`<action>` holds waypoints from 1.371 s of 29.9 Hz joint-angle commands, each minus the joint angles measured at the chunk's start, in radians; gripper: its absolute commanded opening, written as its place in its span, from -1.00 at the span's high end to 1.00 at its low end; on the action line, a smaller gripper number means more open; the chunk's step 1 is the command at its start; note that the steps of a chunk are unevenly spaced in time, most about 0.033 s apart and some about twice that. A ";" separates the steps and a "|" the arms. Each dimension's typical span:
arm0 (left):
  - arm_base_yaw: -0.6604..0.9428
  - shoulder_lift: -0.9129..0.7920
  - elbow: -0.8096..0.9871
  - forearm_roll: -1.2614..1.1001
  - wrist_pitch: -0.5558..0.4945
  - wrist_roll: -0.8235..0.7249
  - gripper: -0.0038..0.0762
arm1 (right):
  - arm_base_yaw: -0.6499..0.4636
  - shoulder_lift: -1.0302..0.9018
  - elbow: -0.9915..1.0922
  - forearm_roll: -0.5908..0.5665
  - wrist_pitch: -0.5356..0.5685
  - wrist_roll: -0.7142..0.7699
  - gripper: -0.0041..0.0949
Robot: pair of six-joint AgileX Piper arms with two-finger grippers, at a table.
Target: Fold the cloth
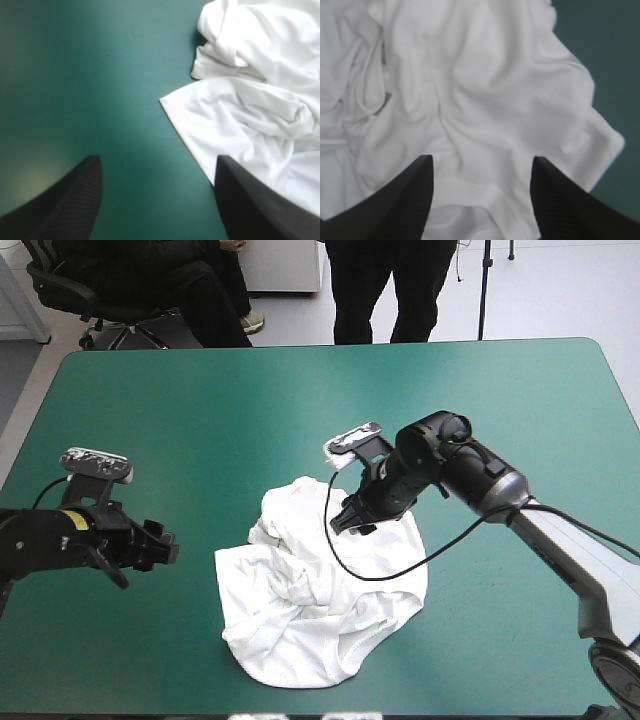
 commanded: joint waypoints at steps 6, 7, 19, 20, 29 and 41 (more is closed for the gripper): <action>-0.057 0.166 -0.029 -0.033 0.035 0.047 -0.26 | -0.174 -0.194 0.175 0.003 -0.032 -0.005 -0.17; -0.073 0.180 -0.029 -0.033 0.021 0.047 -0.26 | -0.193 -0.206 0.194 0.003 -0.035 -0.005 -0.16; -0.209 0.436 -0.029 0.064 -0.103 -0.058 -0.26 | -0.238 -0.257 0.248 0.032 -0.044 -0.001 -0.07; -0.209 0.453 -0.029 0.071 -0.113 -0.060 -0.26 | -0.238 -0.259 0.248 0.038 -0.044 -0.001 -0.07; -0.209 0.572 -0.029 0.087 -0.144 -0.054 -0.26 | -0.238 -0.263 0.248 0.040 -0.047 -0.001 -0.04; -0.209 0.695 -0.002 0.103 -0.181 -0.037 -0.21 | -0.238 -0.263 0.248 0.040 -0.046 0.002 -0.04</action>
